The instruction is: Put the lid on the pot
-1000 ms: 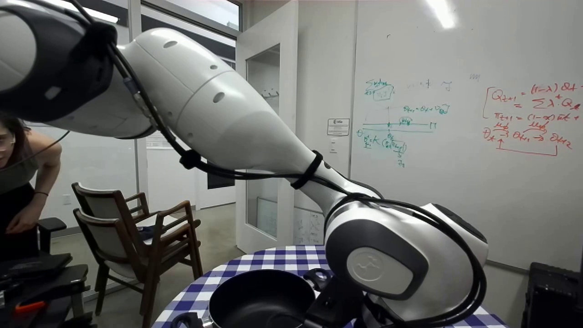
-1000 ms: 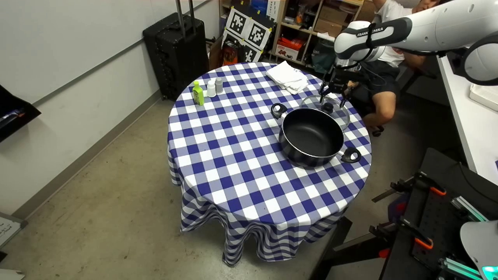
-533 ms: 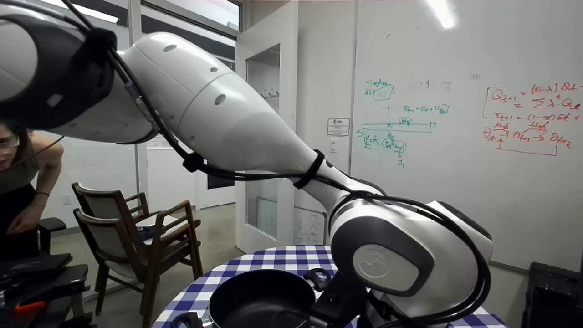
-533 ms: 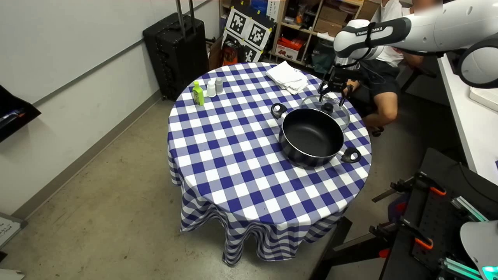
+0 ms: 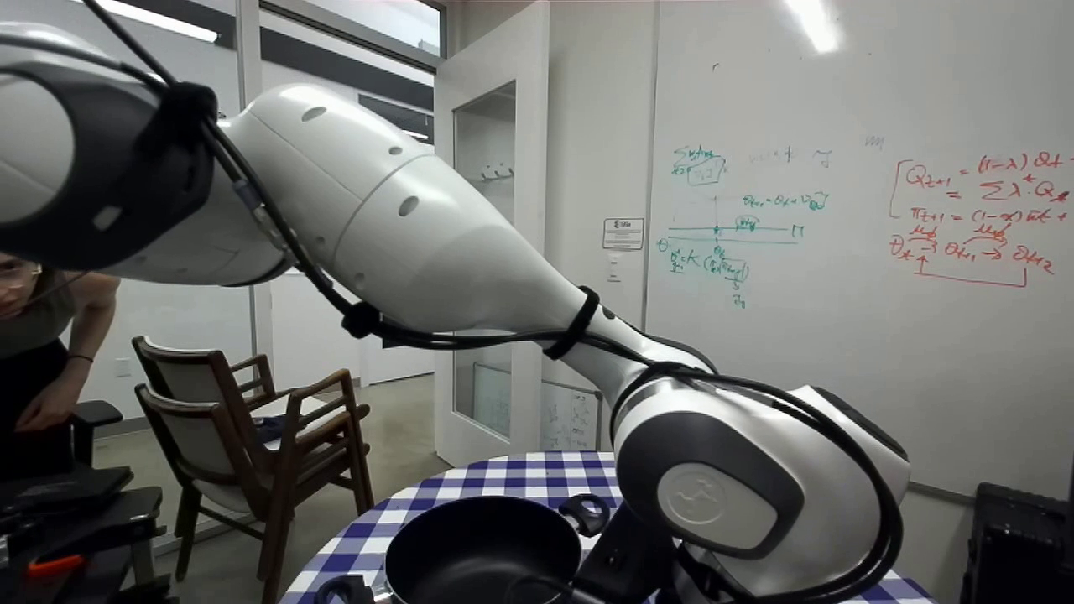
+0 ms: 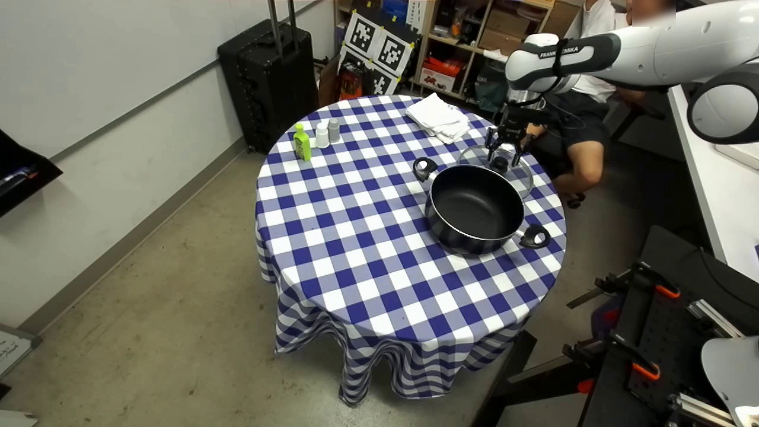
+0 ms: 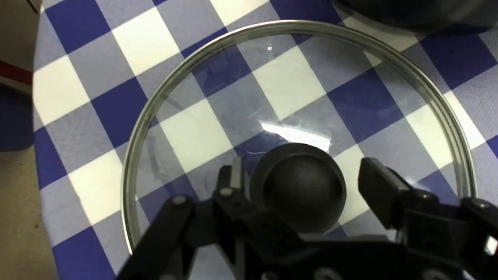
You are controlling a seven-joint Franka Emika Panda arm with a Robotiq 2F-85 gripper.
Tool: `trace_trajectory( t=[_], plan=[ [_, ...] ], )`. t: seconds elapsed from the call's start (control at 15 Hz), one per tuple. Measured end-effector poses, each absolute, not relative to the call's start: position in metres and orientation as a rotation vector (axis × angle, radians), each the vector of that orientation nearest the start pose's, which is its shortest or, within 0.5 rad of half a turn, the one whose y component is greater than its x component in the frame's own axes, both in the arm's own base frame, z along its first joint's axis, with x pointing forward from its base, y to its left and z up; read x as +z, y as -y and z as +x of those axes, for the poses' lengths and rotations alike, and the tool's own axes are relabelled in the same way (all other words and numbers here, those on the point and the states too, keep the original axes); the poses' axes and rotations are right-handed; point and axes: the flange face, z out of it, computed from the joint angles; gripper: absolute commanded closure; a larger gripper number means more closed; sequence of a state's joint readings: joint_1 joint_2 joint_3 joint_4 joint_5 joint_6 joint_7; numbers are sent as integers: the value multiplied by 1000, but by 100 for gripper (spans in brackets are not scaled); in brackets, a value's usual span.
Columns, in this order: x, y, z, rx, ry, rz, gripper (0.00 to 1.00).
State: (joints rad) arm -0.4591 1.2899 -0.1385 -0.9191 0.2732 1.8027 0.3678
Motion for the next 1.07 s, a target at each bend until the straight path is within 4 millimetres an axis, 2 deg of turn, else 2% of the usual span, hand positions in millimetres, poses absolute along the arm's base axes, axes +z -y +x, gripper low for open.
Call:
trace_trajectory(
  t=[0.2, 0.73, 0.93, 1.07],
  plan=[
    [46, 358, 631, 586, -1415, -2577, 76],
    [48, 355, 638, 568, -1402, -2586, 76],
    [58, 350, 649, 462, -1405, -2616, 76],
    [73, 345, 655, 384, -1414, -2634, 76]
  ],
)
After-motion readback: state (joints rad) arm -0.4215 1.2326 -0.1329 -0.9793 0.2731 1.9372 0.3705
